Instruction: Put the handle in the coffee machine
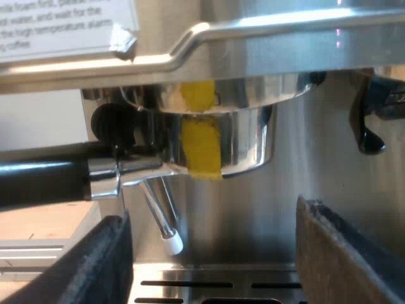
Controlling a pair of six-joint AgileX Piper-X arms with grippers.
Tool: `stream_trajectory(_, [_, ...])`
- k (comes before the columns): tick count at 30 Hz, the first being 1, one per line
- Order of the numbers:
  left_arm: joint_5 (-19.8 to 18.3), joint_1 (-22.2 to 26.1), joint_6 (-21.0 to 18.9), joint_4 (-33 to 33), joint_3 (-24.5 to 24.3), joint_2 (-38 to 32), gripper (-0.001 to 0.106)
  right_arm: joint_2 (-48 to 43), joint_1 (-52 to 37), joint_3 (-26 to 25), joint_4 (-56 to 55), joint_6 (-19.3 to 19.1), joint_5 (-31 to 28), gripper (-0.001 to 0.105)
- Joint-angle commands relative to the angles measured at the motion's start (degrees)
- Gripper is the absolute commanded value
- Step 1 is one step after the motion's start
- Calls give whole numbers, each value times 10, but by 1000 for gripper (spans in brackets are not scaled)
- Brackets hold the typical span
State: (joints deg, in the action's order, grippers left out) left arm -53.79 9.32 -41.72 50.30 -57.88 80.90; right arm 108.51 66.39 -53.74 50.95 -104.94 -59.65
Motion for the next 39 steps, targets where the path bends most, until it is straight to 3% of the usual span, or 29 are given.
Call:
stream_trajectory(1, [-116,-3,18,-14,-14,-22,1,0,-1,-5,-12,-3,-3,58])
stream_trajectory(11, [-118,-3,15,-64,-14,-13,1,0,-1,-5,-24,-3,-3,58])
stream_trajectory(19, [-138,-3,-34,-104,-14,-2,1,0,-1,-5,-24,-3,-3,58])
stream_trajectory(21, [-138,-3,-65,-119,-14,-2,1,0,-1,-5,-24,-3,-3,58])
stream_trajectory(31, [-148,-3,-73,-71,-14,-3,1,0,-23,-3,-69,-3,24,58])
stream_trajectory(35, [-149,-3,-61,-73,-14,-10,1,0,-43,-3,-88,-3,95,50])
stream_trajectory(39, [-152,-3,-56,-73,-14,-19,1,9,-69,-3,-79,7,97,40])
